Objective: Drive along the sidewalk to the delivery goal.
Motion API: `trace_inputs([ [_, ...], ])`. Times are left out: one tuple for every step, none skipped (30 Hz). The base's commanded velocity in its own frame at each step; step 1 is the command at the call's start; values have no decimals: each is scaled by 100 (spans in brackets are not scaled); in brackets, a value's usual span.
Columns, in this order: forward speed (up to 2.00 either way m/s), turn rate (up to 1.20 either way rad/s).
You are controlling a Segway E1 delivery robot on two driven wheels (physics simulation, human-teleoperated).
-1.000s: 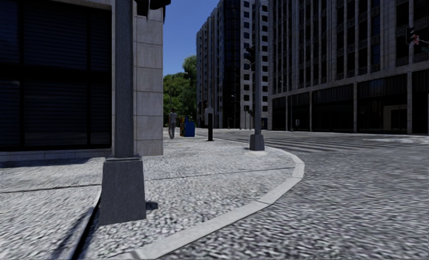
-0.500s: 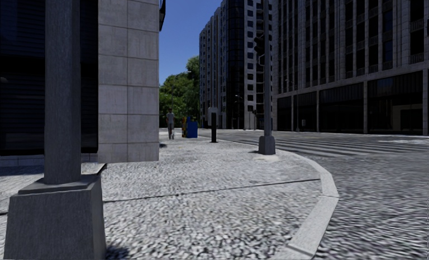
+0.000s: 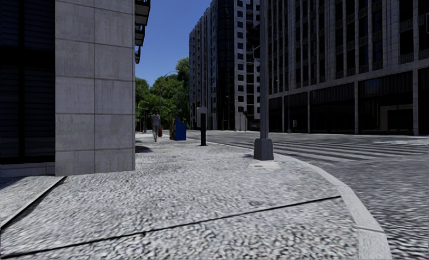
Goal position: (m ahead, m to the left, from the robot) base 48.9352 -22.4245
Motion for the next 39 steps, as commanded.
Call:
trace_inputs([
  [167,0],
  [167,19],
  [167,48],
  [167,74],
  [167,87],
  [167,87],
  [167,91],
  [167,92],
  [167,92],
  [167,91],
  [167,91],
  [167,46],
  [167,16],
  [167,4],
  [167,0],
  [167,0],
  [167,0],
  [167,0],
  [167,0],
  [167,0],
  [167,0],
  [167,0],
  [167,0],
  [167,0],
  [167,0],
  [167,0],
  [167,0],
  [167,0],
  [167,0],
  [167,0],
  [167,0],
  [167,0],
  [167,0],
  [167,0],
  [167,0],
  [167,0],
  [167,0],
  [167,0],
  [167,-28],
])
